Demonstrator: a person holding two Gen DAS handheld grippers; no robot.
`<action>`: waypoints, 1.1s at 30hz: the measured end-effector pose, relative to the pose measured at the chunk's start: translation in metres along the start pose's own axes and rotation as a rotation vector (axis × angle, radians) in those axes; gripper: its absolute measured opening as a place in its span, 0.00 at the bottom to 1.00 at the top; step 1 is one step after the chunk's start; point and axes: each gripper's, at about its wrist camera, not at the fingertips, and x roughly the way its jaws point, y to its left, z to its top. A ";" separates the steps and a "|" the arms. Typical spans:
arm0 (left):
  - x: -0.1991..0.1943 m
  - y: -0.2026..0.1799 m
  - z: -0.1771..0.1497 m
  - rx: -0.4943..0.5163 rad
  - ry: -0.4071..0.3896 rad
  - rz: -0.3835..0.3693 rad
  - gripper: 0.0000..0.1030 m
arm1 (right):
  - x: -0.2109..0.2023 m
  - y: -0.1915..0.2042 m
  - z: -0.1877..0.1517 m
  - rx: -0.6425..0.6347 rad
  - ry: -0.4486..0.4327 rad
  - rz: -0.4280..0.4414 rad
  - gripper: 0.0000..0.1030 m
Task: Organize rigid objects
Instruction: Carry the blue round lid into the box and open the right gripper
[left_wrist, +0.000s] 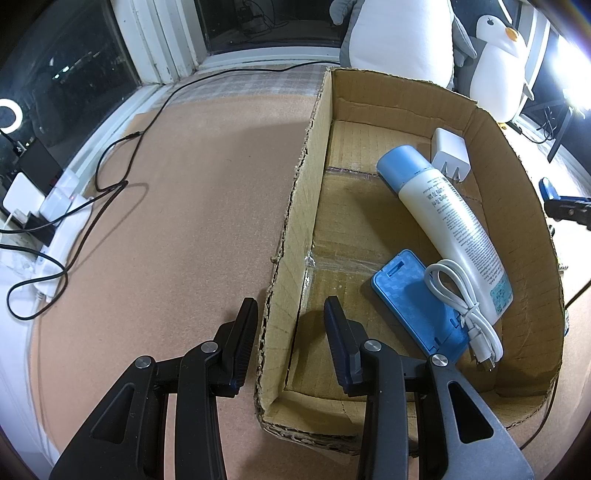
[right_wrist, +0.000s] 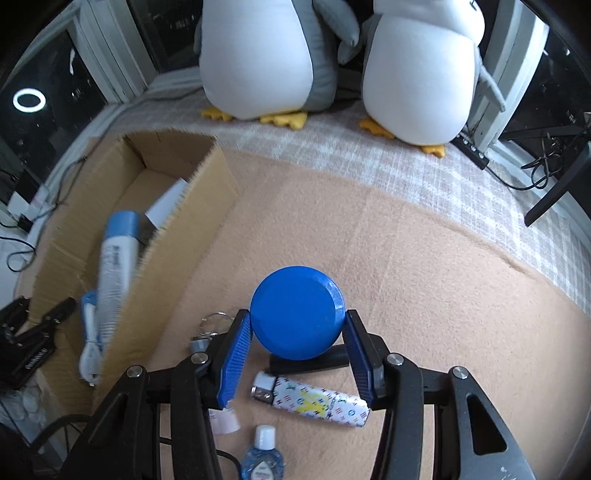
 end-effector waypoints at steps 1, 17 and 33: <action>0.000 0.000 0.000 0.000 0.000 0.001 0.35 | 0.000 0.006 0.005 0.002 -0.008 0.004 0.45; -0.001 -0.002 0.001 0.003 -0.002 0.007 0.35 | -0.041 0.066 0.018 -0.038 -0.125 0.109 0.45; -0.001 -0.002 0.001 0.005 -0.002 0.008 0.35 | -0.037 0.113 0.036 -0.100 -0.137 0.156 0.45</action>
